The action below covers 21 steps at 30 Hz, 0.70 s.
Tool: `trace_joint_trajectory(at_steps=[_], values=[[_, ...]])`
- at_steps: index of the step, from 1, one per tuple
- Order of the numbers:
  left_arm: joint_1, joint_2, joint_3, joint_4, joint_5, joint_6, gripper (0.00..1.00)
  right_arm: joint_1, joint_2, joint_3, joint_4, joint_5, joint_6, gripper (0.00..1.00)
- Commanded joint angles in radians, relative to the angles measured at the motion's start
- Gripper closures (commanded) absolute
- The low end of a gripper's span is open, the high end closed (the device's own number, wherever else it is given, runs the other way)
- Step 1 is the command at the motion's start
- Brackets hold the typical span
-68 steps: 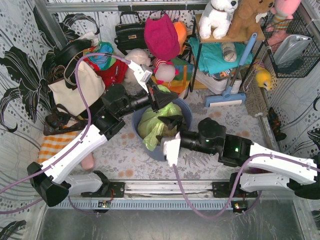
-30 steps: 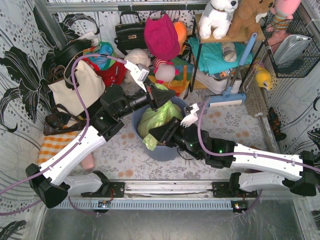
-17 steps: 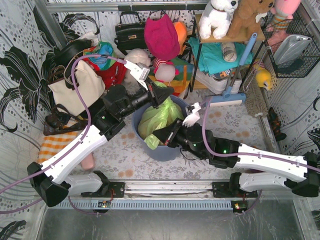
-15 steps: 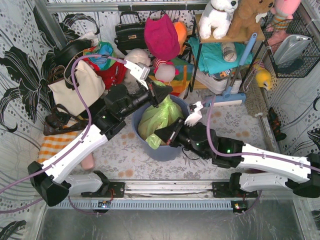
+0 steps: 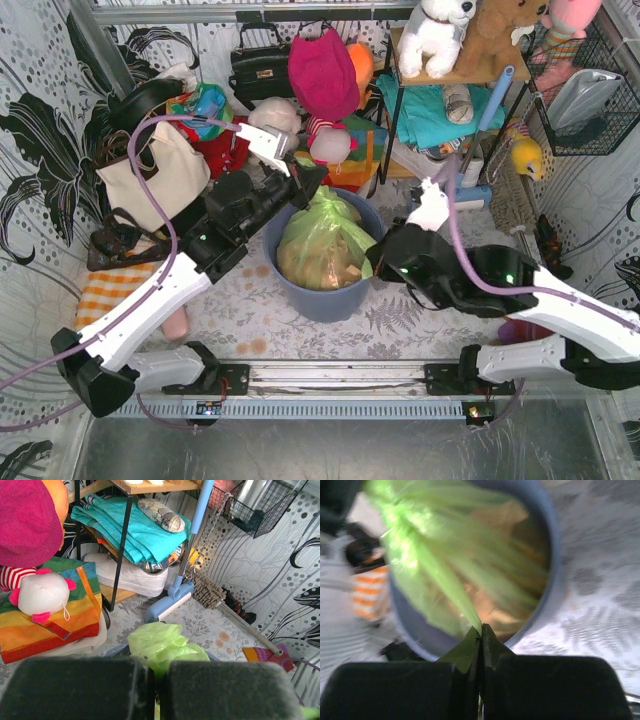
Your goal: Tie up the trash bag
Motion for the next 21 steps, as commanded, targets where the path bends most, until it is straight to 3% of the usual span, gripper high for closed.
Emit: trace_joint_trajectory(at_steps=[1,6,10,12,14,15,18,21], values=[[0.009,-0.078,-0.03,0.033,-0.012,-0.004,0.98,0.003,0.186,0.167,-0.44,0.318,-0.043,1.0],[0.009,-0.148,-0.076,0.008,0.006,-0.038,0.98,-0.004,0.317,0.229,-0.514,0.608,0.045,1.0],[0.008,-0.207,-0.109,-0.019,-0.011,-0.052,0.98,-0.027,0.307,0.195,-0.396,0.767,0.026,1.0],[0.009,-0.23,-0.11,-0.03,-0.027,-0.048,0.98,-0.03,0.272,0.166,-0.243,0.842,-0.1,1.0],[0.009,-0.244,-0.088,-0.045,-0.05,-0.032,0.99,-0.03,0.206,0.102,0.108,0.909,-0.45,1.0],[0.008,-0.246,-0.071,-0.053,-0.062,-0.021,0.99,-0.03,0.163,0.037,0.382,0.918,-0.713,1.0],[0.009,-0.237,0.012,-0.068,-0.07,0.013,1.0,-0.05,0.061,-0.229,1.66,0.82,-1.625,1.0],[0.008,-0.216,0.067,-0.073,-0.063,0.03,1.0,-0.05,0.136,-0.185,2.137,0.84,-2.139,1.0]])
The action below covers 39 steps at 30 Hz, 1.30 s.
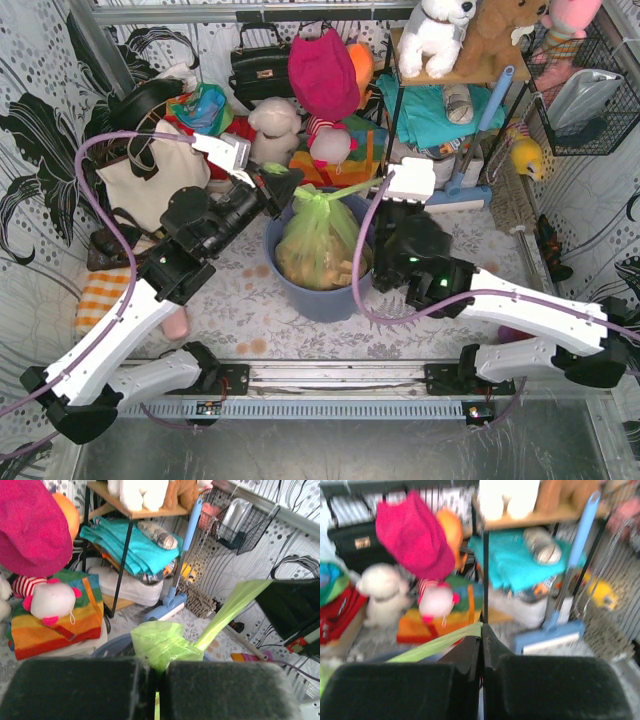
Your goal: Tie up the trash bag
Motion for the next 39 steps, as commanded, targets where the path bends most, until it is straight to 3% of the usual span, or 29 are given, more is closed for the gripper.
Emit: trace_joint_trajectory(at_steps=[1,6,13,17,23,28,32,33,36,39], values=[[0.009,0.002,0.107,0.045,-0.039,0.054,1.0,-0.004,0.061,0.016,1.268,0.094,-1.108,1.0],[0.009,0.022,0.064,0.043,-0.06,0.042,1.0,0.002,0.113,-0.025,1.577,0.164,-1.426,1.0],[0.01,0.018,-0.091,0.016,-0.255,0.0,1.0,-0.069,-0.011,-0.276,1.575,0.252,-1.327,1.0],[0.012,0.024,-0.116,-0.013,-0.286,-0.02,1.0,-0.075,-0.022,-0.341,1.577,0.288,-1.327,1.0],[0.012,0.028,-0.088,0.03,-0.189,-0.011,1.0,-0.06,0.052,-0.232,1.581,0.29,-1.436,1.0],[0.012,0.04,-0.043,0.022,-0.146,-0.008,1.0,0.036,0.112,-0.084,1.573,0.291,-1.535,1.0],[0.012,0.037,-0.04,0.025,-0.134,-0.014,1.0,0.129,0.182,0.054,1.566,0.294,-1.62,0.53],[0.012,0.038,-0.04,0.026,-0.133,-0.014,1.0,0.15,0.212,0.09,1.565,0.294,-1.652,0.46],[0.012,0.036,-0.037,0.025,-0.133,-0.012,1.0,0.209,0.275,0.183,1.552,0.296,-1.758,0.34],[0.012,0.038,-0.034,0.025,-0.132,-0.008,1.0,0.251,0.299,0.239,1.548,0.296,-1.845,0.32]])
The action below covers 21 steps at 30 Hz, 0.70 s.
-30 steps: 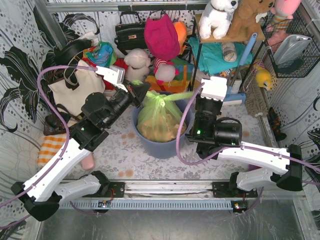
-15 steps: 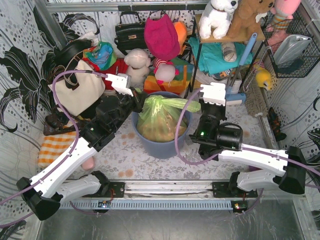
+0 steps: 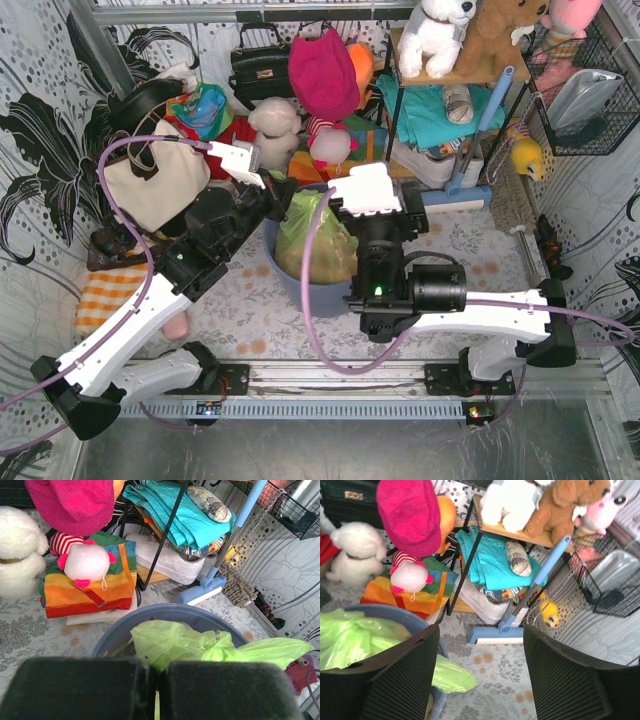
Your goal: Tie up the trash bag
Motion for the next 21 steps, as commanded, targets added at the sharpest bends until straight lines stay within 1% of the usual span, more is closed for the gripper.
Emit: trace_joint_trajectory(at_steps=[1,4,7,11,15,16,18,21], values=[[0.004,-0.001,0.033,0.056,0.017,0.003,1.0,0.044,0.029,0.076,0.08,0.124,-0.18,0.31],[0.004,0.001,0.029,0.061,0.019,0.002,1.0,0.039,0.057,0.115,0.088,0.122,-0.261,0.29],[0.004,0.004,0.024,0.073,0.024,-0.004,1.0,0.012,0.113,0.205,0.1,0.12,-0.329,0.27],[0.004,0.017,0.027,0.082,0.044,-0.015,1.0,-0.051,0.194,0.359,0.103,0.099,-0.369,0.26],[0.004,0.027,0.04,0.087,0.062,-0.021,1.0,-0.107,0.292,0.497,0.067,0.011,-0.367,0.22],[0.004,0.029,0.043,0.086,0.064,-0.022,1.0,-0.125,0.319,0.556,0.038,-0.002,-0.353,0.21],[0.004,0.033,0.05,0.088,0.067,-0.023,1.0,-0.145,0.37,0.652,-0.105,-0.06,-0.264,0.2],[0.005,0.034,0.056,0.088,0.07,-0.023,1.0,-0.198,0.42,0.762,-0.454,-0.133,-0.004,0.17]])
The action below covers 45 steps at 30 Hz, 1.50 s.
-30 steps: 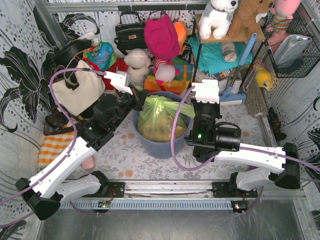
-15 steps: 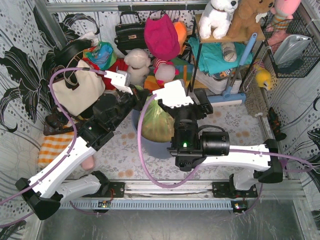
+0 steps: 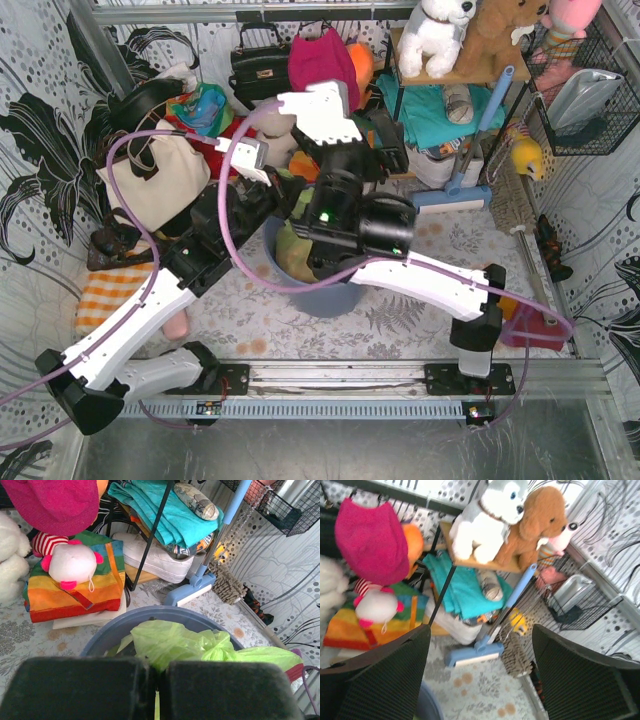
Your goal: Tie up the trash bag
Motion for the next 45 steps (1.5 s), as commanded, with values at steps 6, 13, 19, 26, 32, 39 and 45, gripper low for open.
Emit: trace_joint_trajectory(at_steps=[6,13,19,26,32,39,45], values=[[0.004,-0.009,0.046,0.064,0.013,-0.012,1.0,-0.158,0.117,0.495,-1.374,-0.302,1.062,0.13],[0.004,-0.004,0.047,0.062,0.018,-0.012,1.0,-0.262,0.074,0.513,-1.821,-0.586,1.4,0.11],[0.004,0.005,0.039,0.066,0.021,-0.019,1.0,-0.384,-0.142,0.274,-2.132,-1.046,1.796,0.09],[0.004,0.012,0.044,0.061,0.03,-0.016,1.0,-0.416,-0.398,0.021,-2.368,-1.37,1.986,0.09],[0.004,0.026,0.052,0.054,0.061,-0.009,1.0,-0.416,-0.548,-0.227,-2.478,-1.487,1.983,0.08],[0.004,0.031,0.046,0.055,0.081,-0.007,1.0,-0.415,-0.505,-0.346,-2.45,-1.434,1.928,0.08],[0.004,0.023,0.04,0.063,0.086,-0.005,1.0,-0.417,-0.463,-0.38,-2.424,-1.425,1.897,0.28]])
